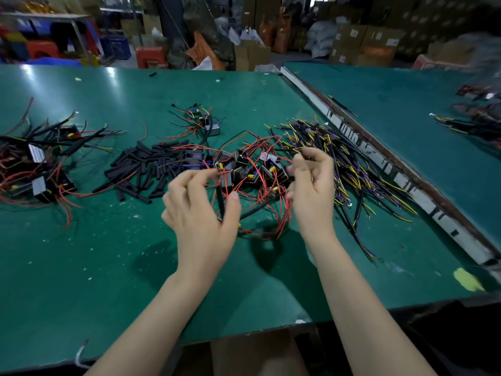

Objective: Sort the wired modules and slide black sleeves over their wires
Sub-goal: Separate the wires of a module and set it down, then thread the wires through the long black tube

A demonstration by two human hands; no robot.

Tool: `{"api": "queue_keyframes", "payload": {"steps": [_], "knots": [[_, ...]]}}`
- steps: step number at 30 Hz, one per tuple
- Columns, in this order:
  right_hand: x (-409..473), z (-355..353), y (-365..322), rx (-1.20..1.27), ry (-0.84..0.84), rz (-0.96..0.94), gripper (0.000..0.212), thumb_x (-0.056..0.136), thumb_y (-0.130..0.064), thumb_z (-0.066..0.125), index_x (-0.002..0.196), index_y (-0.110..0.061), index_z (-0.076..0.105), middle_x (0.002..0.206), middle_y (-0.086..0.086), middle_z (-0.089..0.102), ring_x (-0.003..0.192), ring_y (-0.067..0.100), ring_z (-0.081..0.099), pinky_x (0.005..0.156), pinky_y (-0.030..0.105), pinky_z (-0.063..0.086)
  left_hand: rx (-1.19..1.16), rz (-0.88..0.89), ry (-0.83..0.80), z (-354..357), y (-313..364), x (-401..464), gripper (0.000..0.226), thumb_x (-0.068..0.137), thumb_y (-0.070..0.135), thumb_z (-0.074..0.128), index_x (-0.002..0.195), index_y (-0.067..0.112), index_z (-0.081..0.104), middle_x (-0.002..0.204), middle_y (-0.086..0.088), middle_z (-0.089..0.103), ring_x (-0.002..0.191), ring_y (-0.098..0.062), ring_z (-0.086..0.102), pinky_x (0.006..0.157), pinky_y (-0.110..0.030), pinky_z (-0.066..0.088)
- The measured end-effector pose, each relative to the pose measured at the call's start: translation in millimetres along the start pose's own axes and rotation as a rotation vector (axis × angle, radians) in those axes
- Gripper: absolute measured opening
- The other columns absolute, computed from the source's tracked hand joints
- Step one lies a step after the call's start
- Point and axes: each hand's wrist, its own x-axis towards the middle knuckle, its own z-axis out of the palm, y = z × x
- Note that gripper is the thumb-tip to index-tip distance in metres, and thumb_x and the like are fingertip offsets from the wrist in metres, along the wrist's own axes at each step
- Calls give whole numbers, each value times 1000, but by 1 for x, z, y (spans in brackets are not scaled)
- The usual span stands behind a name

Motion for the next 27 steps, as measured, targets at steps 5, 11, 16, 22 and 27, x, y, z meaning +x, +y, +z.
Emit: {"api": "queue_keyframes", "payload": {"steps": [5, 11, 16, 22, 27], "knots": [[32, -41, 0, -137, 72, -8, 7, 95, -25, 54, 93, -31, 51, 86, -5, 56, 58, 9, 52, 60, 26, 45, -278, -144, -186, 13, -13, 27, 50, 91, 30, 57, 135, 11, 40, 118, -1, 47, 112, -21, 50, 102, -36, 39], [75, -74, 13, -749, -9, 124, 12, 90, -25, 51, 91, -26, 63, 88, -8, 64, 82, 16, 55, 68, 27, 37, -595, -197, -224, 17, -30, 22, 54, 95, 12, 52, 137, 24, 19, 88, 12, 63, 74, -10, 69, 68, -12, 46], [105, -46, 20, -1155, -227, 102, 17, 92, -30, 52, 93, -23, 67, 110, 9, 61, 91, 28, 54, 72, 33, 43, -653, -213, -367, 17, -31, 21, 40, 95, 16, 54, 128, 25, 35, 80, 1, 70, 71, -15, 68, 78, -29, 51], [121, -36, 19, -1400, -344, 271, 27, 95, -34, 54, 89, -8, 58, 93, 14, 56, 93, 33, 58, 77, 36, 44, -713, -252, -338, 9, -26, 21, 24, 86, 35, 48, 110, 36, 50, 83, 1, 67, 74, -16, 68, 78, -31, 52], [118, -40, 10, -1372, -312, 266, 34, 100, -31, 44, 90, -1, 55, 91, 18, 56, 96, 36, 58, 78, 37, 45, -788, -245, -335, 5, -23, 22, 21, 90, 27, 51, 111, 25, 57, 88, -3, 64, 81, -18, 66, 68, -16, 49]]}}
